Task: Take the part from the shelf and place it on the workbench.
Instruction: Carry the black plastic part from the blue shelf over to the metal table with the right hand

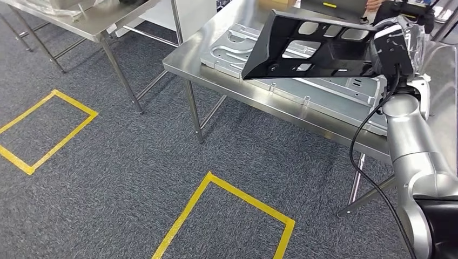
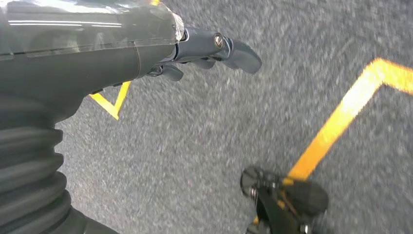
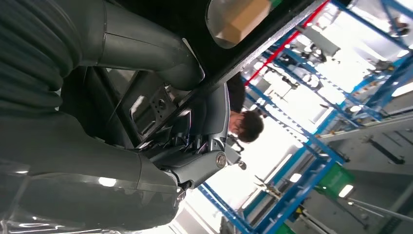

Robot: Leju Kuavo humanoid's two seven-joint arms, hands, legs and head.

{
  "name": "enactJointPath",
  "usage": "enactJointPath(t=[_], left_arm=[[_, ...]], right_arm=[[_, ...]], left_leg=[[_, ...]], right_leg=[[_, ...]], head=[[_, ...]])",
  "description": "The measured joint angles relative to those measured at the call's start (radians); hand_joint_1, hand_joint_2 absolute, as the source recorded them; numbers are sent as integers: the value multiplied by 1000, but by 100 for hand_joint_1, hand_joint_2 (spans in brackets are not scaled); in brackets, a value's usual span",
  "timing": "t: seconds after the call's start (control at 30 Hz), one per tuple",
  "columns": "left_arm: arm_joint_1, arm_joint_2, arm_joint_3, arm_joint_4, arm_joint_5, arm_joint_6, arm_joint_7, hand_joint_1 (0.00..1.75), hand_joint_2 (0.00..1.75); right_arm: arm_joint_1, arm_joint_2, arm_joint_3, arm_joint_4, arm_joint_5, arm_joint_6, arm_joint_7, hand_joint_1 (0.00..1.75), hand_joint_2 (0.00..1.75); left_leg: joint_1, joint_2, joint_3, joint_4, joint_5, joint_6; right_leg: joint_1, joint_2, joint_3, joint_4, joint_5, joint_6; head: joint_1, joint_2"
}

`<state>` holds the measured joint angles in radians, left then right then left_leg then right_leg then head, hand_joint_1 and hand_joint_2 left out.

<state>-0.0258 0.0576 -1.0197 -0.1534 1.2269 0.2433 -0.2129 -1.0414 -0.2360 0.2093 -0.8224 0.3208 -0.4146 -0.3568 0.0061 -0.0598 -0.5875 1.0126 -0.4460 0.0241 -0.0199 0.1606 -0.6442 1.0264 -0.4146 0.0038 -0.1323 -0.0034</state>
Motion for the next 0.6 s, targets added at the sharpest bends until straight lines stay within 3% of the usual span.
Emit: enactJointPath(t=[0.03, 0.07, 0.13, 0.2, 0.23, 0.27, 0.3, 0.33, 0.4, 0.43, 0.5, 0.53, 0.6], left_arm=[[-2, 0, 0, 0, 0, 0, 1, 0, 175], [-4, -1, 0, 0, 0, 0, 2, 0, 175], [-6, -2, -2, 0, 0, -1, 1, 0, 175], [-4, -3, -3, 0, -1, -2, -2, 0, 175], [-3, -4, -4, 0, -1, -2, -3, 0, 175], [-3, -5, -5, 0, -1, -3, -5, 0, 175], [-3, -6, -6, 0, -1, -5, -6, 0, 175], [-4, -7, -6, 0, 0, -6, -7, 0, 175], [-8, -6, -7, 0, 7, -7, -11, 0, 175], [-9, -5, -6, 0, 13, -8, -13, 0, 175], [-13, -5, -4, 0, 26, -14, -15, 0, 175], [-15, -6, -2, 0, 32, -17, -15, 0, 175], [-19, -7, 4, 0, 43, -22, -14, 0, 175]], right_arm=[[1, -1, 3, -2, 4, -1, 2, 175, 175], [1, -4, 6, -4, 7, -4, 3, 175, 175], [0, -7, 10, -7, 10, -11, 4, 175, 175], [5, -7, 14, -8, 12, -15, 6, 175, 175], [10, -7, 17, -8, 15, -15, 6, 175, 175], [14, -8, 19, -9, 16, -16, 7, 175, 175], [19, -10, 22, -12, 18, -16, 7, 175, 175], [21, -14, 23, -16, 18, -15, 8, 175, 175], [23, -23, 25, -27, 18, -13, 12, 175, 175], [25, -28, 25, -32, 17, -11, 14, 175, 175], [33, -39, 25, -37, 16, -6, 18, 175, 175], [37, -43, 25, -39, 15, -3, 18, 175, 175], [39, -49, 25, -44, 13, 0, 19, 175, 175]], left_leg=[[2, 13, 8, -14, 5, 1], [4, 27, 17, -30, 12, 4], [5, 52, 27, -47, 18, 7], [5, 79, 29, -46, 15, 7], [7, 94, 29, -44, 12, 5], [9, 109, 29, -40, 8, 2], [12, 122, 29, -32, 2, -3], [12, 134, 29, -23, -6, -9], [6, 155, 27, -2, -24, -24], [2, 166, 29, 3, -31, -30], [1, 186, 36, 4, -39, -40], [4, 180, 36, 10, -49, -45], [11, 131, 14, 71, -94, -52]], right_leg=[[3, -14, -2, 2, -2, 5], [8, -45, -8, 17, -13, 10], [11, -124, -48, 103, -62, 16], [2, -152, -103, 214, -109, 24], [-4, -156, -116, 239, -109, 29], [-9, -161, -110, 226, -91, 34], [-14, -174, -85, 177, -59, 40], [-16, -202, -53, 114, -32, 45], [-12, -240, -8, 25, -6, 39], [-8, -244, -5, 15, -10, 31], [-7, -215, -8, 17, -11, 13], [-8, -202, -8, 16, -11, 7], [-10, -176, -8, 14, -8, -5]], head=[[0, 0], [0, 0], [1, 0], [1, 0], [1, 0], [1, 0], [1, 0], [1, 0], [0, 0], [0, 0], [-1, 0], [-1, 0], [-1, 0]])
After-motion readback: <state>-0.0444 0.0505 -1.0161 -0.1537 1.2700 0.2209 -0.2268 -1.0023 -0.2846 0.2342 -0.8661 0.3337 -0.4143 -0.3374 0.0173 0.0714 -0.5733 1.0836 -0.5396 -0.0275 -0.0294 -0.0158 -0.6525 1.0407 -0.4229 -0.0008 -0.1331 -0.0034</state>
